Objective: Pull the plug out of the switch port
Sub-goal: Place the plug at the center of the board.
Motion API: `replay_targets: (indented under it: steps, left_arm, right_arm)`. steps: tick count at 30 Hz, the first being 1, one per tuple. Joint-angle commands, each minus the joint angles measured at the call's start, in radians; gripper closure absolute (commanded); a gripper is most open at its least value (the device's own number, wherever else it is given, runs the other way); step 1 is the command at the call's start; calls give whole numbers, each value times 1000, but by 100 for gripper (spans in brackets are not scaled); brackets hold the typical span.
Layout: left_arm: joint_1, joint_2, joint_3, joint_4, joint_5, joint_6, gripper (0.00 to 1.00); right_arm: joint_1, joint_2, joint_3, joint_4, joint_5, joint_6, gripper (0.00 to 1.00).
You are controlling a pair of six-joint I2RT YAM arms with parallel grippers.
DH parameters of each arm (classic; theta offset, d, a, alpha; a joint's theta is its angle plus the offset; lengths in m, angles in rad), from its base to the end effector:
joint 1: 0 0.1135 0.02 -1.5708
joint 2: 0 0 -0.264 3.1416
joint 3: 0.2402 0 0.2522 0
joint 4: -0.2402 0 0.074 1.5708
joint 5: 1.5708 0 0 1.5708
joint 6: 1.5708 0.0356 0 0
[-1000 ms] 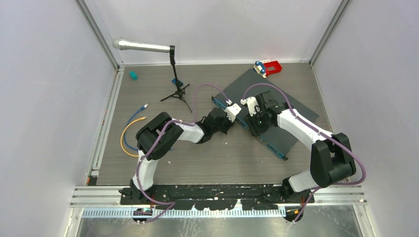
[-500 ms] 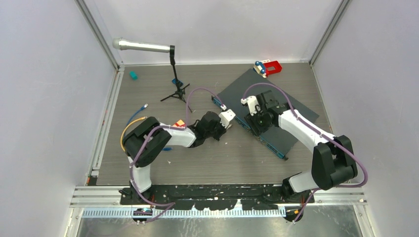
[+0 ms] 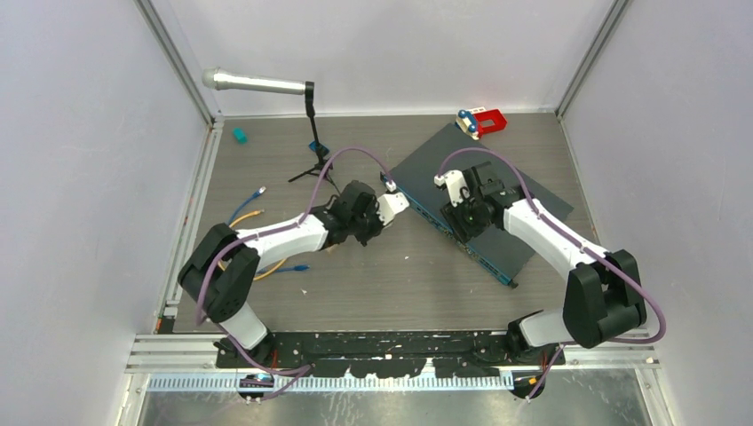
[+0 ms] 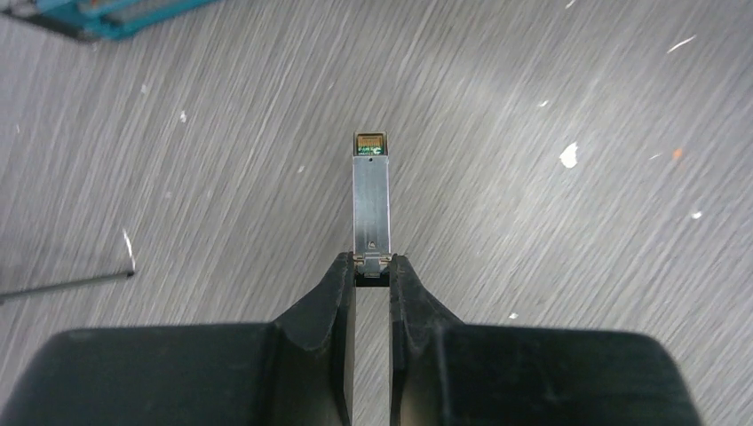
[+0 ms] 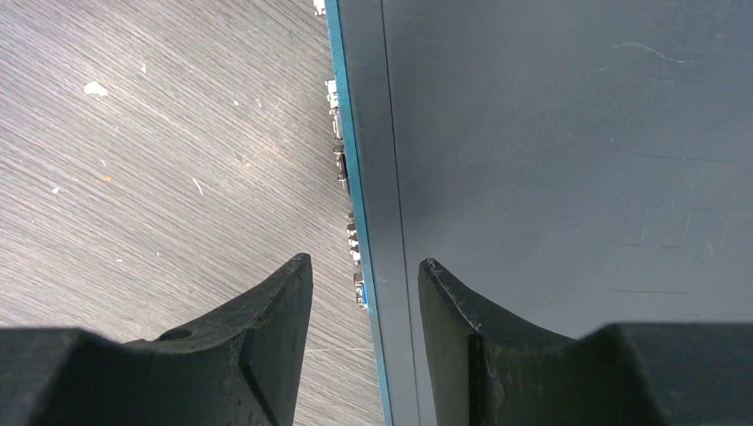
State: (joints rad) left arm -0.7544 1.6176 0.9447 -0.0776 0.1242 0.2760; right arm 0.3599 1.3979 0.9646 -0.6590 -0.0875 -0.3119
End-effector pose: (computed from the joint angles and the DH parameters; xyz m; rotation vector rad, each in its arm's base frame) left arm 0.2457 -0.2369 0.1969 1.2105 2.0092 -0.3832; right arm 0.2539 0.0989 0.2280 -0.9044 2.5042 0.1321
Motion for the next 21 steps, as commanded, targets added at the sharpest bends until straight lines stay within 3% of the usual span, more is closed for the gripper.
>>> replay_targets:
  steps: [1, 12, 21]
  left_arm:
    - [48, 44, 68, -204, 46, 119, 87]
    - [93, 188, 196, -361, 15, 108, 78]
    - [132, 123, 179, -421, 0, 101, 45]
  right_arm:
    - [1, -49, -1, 17, -3, -9, 47]
    - [0, -65, -8, 14, -10, -13, 48]
    - [0, -62, -7, 13, -14, -15, 48]
